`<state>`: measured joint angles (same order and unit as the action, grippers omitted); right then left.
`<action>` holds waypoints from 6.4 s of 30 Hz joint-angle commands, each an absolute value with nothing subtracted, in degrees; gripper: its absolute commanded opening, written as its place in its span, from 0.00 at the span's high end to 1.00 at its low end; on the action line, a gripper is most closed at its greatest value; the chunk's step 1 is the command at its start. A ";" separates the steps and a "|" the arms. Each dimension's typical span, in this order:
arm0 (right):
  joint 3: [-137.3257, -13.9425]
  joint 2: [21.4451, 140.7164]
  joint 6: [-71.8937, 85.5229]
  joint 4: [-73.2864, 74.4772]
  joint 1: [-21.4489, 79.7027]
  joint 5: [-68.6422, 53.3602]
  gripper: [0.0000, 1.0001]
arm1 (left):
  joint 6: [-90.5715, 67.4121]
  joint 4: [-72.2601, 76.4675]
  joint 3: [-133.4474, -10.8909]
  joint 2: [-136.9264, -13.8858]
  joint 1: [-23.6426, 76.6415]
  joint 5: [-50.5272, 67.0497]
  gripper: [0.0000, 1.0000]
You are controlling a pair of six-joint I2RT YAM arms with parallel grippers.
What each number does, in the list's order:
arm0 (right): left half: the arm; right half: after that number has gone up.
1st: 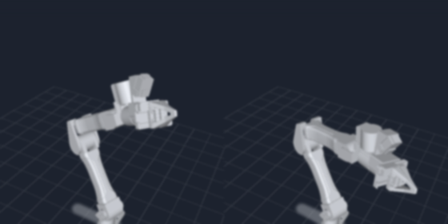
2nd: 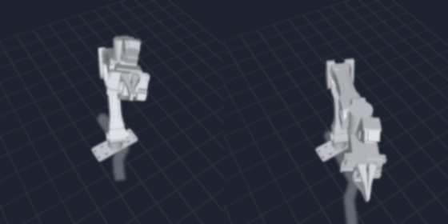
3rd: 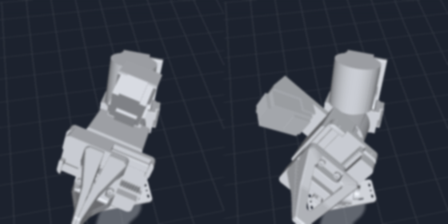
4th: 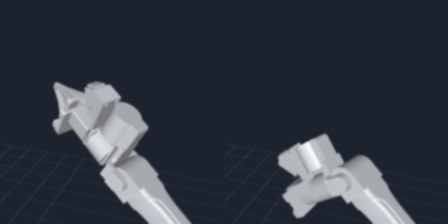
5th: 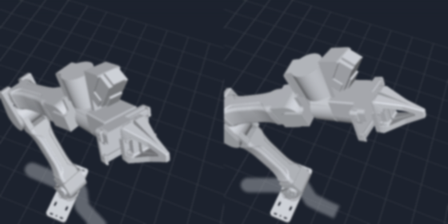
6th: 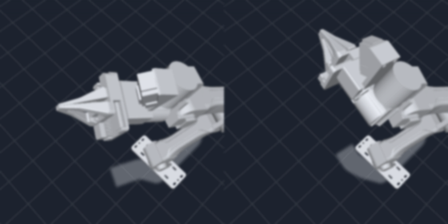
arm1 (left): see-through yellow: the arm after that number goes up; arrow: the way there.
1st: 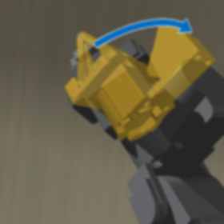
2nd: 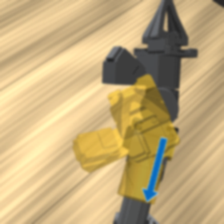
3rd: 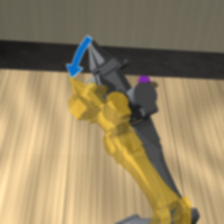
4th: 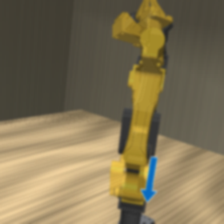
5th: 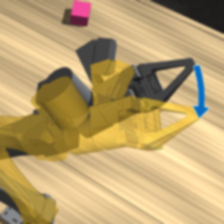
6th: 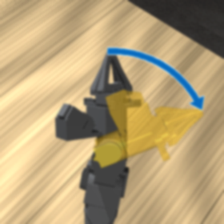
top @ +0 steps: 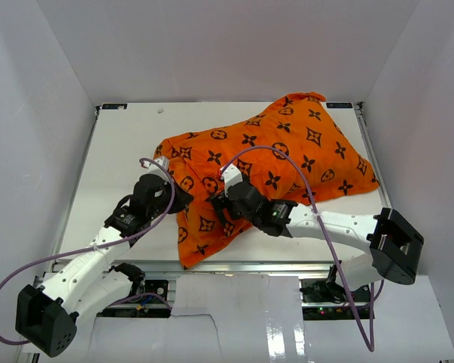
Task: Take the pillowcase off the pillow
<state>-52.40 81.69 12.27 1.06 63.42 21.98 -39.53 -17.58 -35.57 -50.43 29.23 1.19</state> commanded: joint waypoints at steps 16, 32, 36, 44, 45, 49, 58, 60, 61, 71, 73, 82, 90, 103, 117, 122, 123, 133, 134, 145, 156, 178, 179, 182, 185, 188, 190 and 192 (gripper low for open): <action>-50.81 75.59 16.87 2.55 52.49 37.63 0.92 | -40.43 -32.41 -46.58 -47.90 29.27 -18.35 1.00; -49.48 76.82 18.02 -3.16 51.85 25.23 0.92 | -35.33 -35.86 -57.12 -54.56 29.53 -9.52 0.42; -49.74 76.82 18.37 -4.04 52.21 23.56 0.92 | -35.59 -34.89 -60.37 -61.58 36.27 -10.18 0.32; -48.52 76.20 18.89 -4.30 52.29 24.17 0.92 | -39.81 -35.86 -70.29 -73.64 46.31 -18.81 0.26; -48.25 75.94 18.98 -4.57 52.29 24.17 0.92 | -40.08 -35.86 -71.27 -74.96 47.54 -19.42 0.26; -47.11 74.71 19.07 -5.01 52.29 24.43 0.92 | -40.52 -36.38 -75.75 -83.22 50.36 -20.74 0.25; -43.95 71.55 18.28 -5.01 52.29 26.80 0.92 | -44.29 -38.23 -78.14 -89.38 51.33 -24.60 0.24; -43.68 71.02 18.11 -5.01 52.21 27.24 0.92 | -45.17 -38.32 -77.87 -89.38 51.77 -25.31 0.26; -43.68 70.93 18.11 -5.01 52.21 27.16 0.92 | -45.52 -38.41 -78.05 -89.56 52.03 -25.66 0.27; -43.77 70.05 18.46 -5.01 51.77 26.54 0.92 | -48.34 -44.73 -79.46 -93.60 53.26 -31.63 0.49; -43.77 70.14 18.72 -5.18 51.42 26.46 0.92 | -48.60 -45.52 -79.19 -93.34 53.26 -32.43 0.68; -43.68 71.11 20.57 -4.31 46.15 24.53 0.92 | -49.39 -50.80 -69.57 -76.08 53.26 -34.98 1.00; -44.74 73.47 21.53 -4.13 44.21 19.52 0.92 | -53.34 -44.91 -50.99 -53.36 53.26 -32.07 1.00; -50.01 66.36 12.75 -4.13 53.08 4.76 0.52 | -52.12 -35.69 -42.98 -49.13 53.17 -27.78 1.00; -57.57 87.26 16.16 -9.84 57.31 -2.82 0.51 | -52.47 -34.89 -41.92 -47.21 53.09 -28.03 1.00; -56.08 92.63 25.38 -12.04 46.34 -0.97 0.54 | -52.56 -38.83 -48.05 -48.95 52.82 -35.50 1.00; -56.07 92.98 25.84 -12.48 43.10 -0.53 0.54 | -52.56 -39.46 -49.47 -49.74 52.65 -36.29 1.00; -64.06 98.16 25.76 -7.47 32.61 1.32 0.56 | -58.71 -34.38 -32.45 -40.62 52.65 -28.13 1.00; -65.12 99.04 25.58 -6.77 32.61 1.14 0.56 | -58.71 -32.28 -30.95 -40.26 52.65 -27.52 1.00; -64.26 94.68 13.99 -6.60 36.65 -9.92 0.47 | -59.86 -23.57 -25.32 -50.37 52.56 -27.77 1.00; -64.61 90.17 4.05 1.85 48.51 -4.14 0.29 | -58.71 -22.32 -27.51 -51.94 52.56 -28.12 1.00; -65.39 108.89 13.09 0.70 55.55 13.90 0.44 | -59.50 -26.10 -29.18 -48.43 52.56 -30.93 1.00; -65.22 109.68 13.62 -0.34 55.46 13.71 0.50 | -59.59 -26.28 -29.35 -48.34 52.56 -31.20 1.00; -66.52 110.74 14.94 -1.15 54.32 13.97 0.92 | -59.24 -28.81 -31.63 -48.51 52.47 -32.69 1.00; -69.77 107.60 15.55 -0.09 49.32 11.43 0.92 | -59.24 -30.32 -33.13 -47.73 52.47 -33.31 1.00; -72.41 101.28 17.49 -0.09 41.94 5.73 0.92 | -58.19 -28.67 -31.65 -45.71 52.47 -32.26 1.00; -74.87 98.80 17.05 0.00 38.26 3.87 0.92 | -56.34 -26.64 -30.15 -44.48 52.38 -29.98 1.00; -80.90 99.14 16.70 4.38 36.48 3.78 0.92 | -55.11 -23.57 -28.13 -43.94 52.47 -28.22 1.00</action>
